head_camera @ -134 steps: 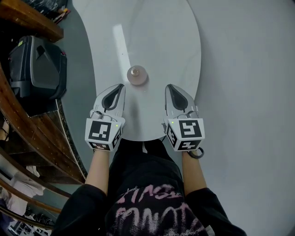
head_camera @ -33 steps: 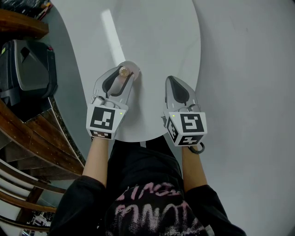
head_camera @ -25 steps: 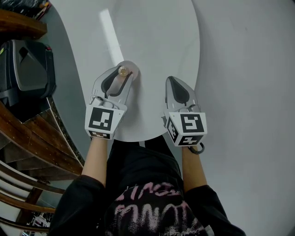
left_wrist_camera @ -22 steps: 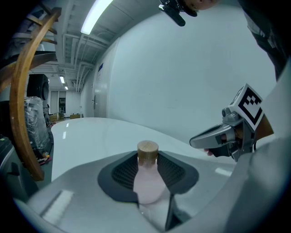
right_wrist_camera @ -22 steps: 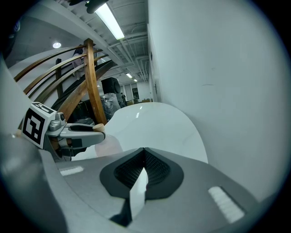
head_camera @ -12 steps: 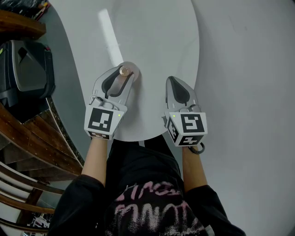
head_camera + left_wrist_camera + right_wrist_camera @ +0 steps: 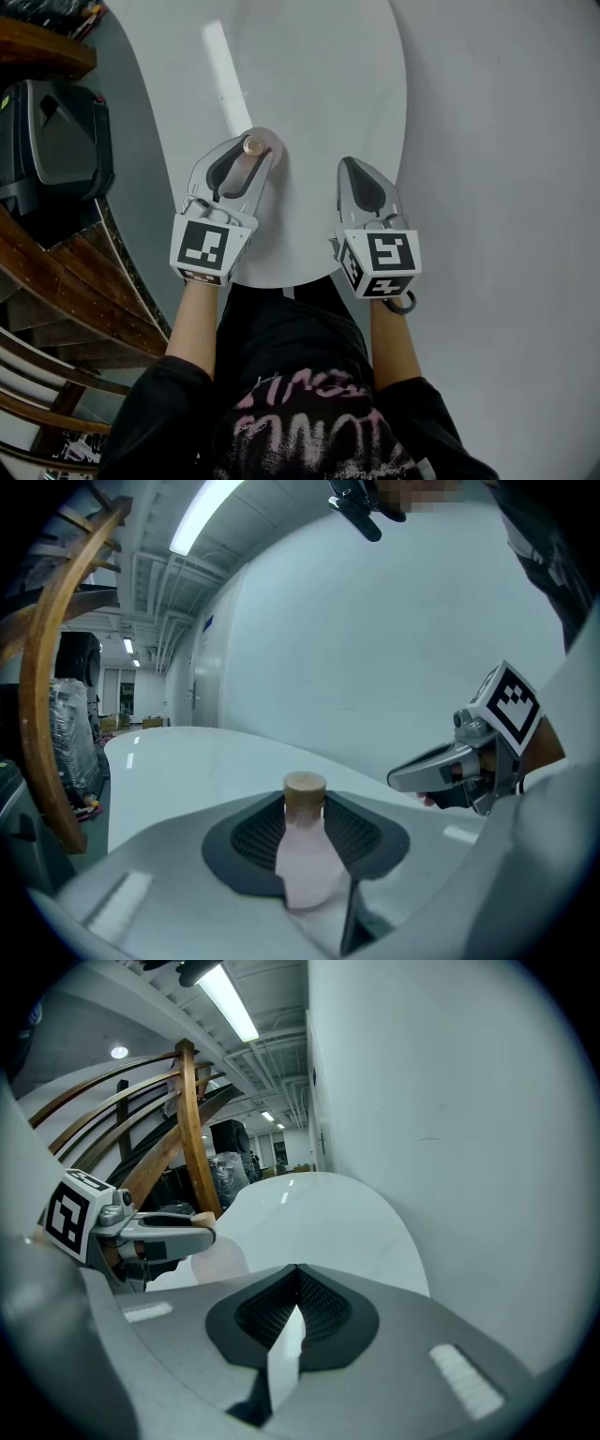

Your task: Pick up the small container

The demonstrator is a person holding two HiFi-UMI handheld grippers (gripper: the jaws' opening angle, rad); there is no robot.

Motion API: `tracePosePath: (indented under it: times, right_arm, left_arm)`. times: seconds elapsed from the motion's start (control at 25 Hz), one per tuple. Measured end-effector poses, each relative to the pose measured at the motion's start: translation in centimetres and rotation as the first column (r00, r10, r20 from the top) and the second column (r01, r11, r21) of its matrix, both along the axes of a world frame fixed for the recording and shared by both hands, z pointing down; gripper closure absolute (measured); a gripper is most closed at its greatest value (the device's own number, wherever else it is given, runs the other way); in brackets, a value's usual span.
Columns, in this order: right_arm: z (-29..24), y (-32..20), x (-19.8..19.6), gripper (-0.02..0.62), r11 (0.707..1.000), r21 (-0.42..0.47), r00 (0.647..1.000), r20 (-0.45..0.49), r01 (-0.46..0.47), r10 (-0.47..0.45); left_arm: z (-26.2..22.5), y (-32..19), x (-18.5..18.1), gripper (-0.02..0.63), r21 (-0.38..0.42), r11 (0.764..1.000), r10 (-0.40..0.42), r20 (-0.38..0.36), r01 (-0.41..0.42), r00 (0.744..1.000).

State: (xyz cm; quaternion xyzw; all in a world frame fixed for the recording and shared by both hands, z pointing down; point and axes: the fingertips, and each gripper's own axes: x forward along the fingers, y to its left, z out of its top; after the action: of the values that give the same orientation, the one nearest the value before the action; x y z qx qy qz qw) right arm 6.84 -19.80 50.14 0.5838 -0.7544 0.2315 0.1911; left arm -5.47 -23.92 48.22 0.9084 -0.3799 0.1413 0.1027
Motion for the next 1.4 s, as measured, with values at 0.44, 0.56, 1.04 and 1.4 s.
tracePosePath:
  times: [0.44,0.56,1.04,1.4]
  right_arm:
    - [-1.2,-0.6,0.0,0.584,1.0,0.028,1.0,0.011,0.012,-0.012]
    - [-1.5,-0.6,-0.1,0.584,0.999,0.037,1.0,0.015,0.018,-0.019]
    - [-3.7,-0.1,-0.6,0.584,0.995,0.09,0.999,0.022,0.038,-0.04]
    - [-5.6,0.6,-1.3,0.584,0.989,0.137,0.998,0.023,0.047,-0.051]
  left_arm:
    - [-0.9,0.1,-0.3,0.479,0.009,1.0,-0.019,0.007,0.019,1.0]
    - [-1.3,0.3,-0.2,0.479,0.014,1.0,-0.025,0.006,0.025,1.0]
    - [-3.2,1.5,-1.0,0.479,0.038,0.998,-0.057,0.011,0.056,0.998]
    - [-5.0,2.7,-1.8,0.48,0.062,0.996,-0.072,0.007,0.071,0.997]
